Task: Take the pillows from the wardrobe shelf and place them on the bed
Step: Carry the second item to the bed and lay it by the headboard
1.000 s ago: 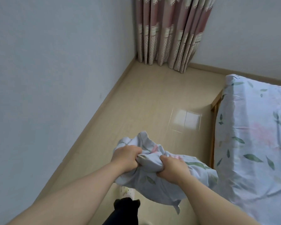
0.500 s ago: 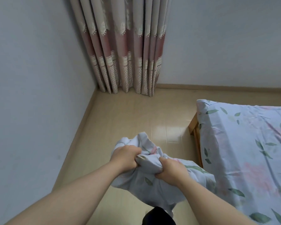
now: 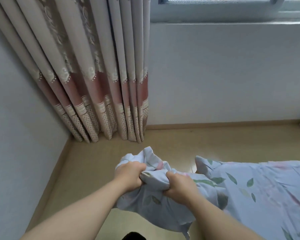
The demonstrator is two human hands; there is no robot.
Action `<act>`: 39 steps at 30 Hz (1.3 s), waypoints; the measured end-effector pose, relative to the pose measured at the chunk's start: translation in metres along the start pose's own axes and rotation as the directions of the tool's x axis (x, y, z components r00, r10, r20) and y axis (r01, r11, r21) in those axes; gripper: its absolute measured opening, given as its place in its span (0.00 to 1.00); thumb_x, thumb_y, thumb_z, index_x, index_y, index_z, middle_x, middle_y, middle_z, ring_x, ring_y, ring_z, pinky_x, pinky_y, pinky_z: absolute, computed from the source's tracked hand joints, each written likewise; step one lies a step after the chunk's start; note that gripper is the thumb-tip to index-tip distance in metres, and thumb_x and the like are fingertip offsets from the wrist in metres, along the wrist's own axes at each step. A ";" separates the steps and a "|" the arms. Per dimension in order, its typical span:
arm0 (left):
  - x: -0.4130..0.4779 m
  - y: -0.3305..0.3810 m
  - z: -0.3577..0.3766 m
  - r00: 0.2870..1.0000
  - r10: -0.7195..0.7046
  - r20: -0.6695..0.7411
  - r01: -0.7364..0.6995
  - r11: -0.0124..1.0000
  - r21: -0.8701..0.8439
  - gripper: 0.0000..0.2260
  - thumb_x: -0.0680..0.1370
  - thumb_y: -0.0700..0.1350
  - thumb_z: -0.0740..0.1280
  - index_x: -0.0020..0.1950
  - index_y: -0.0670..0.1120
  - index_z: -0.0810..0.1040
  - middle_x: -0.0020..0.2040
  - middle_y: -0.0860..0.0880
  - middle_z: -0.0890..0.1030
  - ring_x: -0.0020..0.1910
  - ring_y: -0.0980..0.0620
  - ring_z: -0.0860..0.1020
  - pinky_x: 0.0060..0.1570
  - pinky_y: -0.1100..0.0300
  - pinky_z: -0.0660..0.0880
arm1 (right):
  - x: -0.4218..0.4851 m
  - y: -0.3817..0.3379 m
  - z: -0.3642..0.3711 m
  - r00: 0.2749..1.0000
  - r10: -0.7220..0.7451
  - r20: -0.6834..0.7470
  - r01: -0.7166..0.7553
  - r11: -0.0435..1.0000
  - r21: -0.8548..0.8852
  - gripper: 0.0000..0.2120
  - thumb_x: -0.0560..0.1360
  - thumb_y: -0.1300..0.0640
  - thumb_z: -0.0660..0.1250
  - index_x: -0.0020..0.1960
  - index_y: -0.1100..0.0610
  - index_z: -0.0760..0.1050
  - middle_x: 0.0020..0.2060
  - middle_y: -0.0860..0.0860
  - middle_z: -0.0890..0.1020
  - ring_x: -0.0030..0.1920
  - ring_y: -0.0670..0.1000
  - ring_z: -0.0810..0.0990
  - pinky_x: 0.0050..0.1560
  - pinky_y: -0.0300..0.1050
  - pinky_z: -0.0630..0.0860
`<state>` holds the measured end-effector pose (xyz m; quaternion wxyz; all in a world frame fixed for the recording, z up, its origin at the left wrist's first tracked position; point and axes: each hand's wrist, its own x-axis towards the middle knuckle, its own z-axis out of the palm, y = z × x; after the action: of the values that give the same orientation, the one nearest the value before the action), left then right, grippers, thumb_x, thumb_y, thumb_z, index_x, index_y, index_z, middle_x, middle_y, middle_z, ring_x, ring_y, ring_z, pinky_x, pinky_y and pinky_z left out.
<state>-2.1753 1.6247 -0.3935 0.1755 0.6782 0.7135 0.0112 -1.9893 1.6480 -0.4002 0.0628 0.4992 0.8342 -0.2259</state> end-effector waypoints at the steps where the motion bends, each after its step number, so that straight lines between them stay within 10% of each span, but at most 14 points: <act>1: 0.025 0.001 -0.004 1.000 0.003 -0.003 -0.003 1.000 -0.016 0.12 0.70 0.45 0.62 0.29 0.49 0.61 0.43 0.47 0.77 0.47 0.43 0.73 0.35 0.59 0.61 | 0.019 0.010 -0.010 1.000 0.007 -0.004 -0.007 1.000 0.001 0.18 0.70 0.50 0.62 0.32 0.49 0.53 0.34 0.49 0.65 0.54 0.57 0.74 0.48 0.47 0.60; 16: 0.397 0.052 -0.076 0.934 0.321 0.158 -0.330 0.943 0.033 0.08 0.71 0.46 0.63 0.35 0.49 0.66 0.37 0.50 0.72 0.43 0.45 0.72 0.39 0.57 0.66 | 0.276 0.162 -0.130 0.934 0.348 -0.075 -0.331 0.927 0.179 0.12 0.70 0.51 0.62 0.34 0.49 0.58 0.43 0.51 0.75 0.51 0.56 0.74 0.46 0.46 0.62; 39: 0.784 0.487 -0.051 0.607 0.744 0.280 -0.786 0.614 0.073 0.11 0.68 0.43 0.62 0.30 0.47 0.60 0.28 0.53 0.64 0.39 0.50 0.67 0.26 0.62 0.52 | 0.352 0.620 -0.299 0.629 0.763 -0.147 -0.665 0.626 0.407 0.05 0.70 0.51 0.60 0.43 0.50 0.64 0.49 0.51 0.78 0.55 0.56 0.74 0.48 0.45 0.64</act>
<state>-1.7340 2.4370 -0.4063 0.1670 0.9285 0.3266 -0.0578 -1.5933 2.3103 -0.4448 -0.0618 0.8236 0.5142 -0.2311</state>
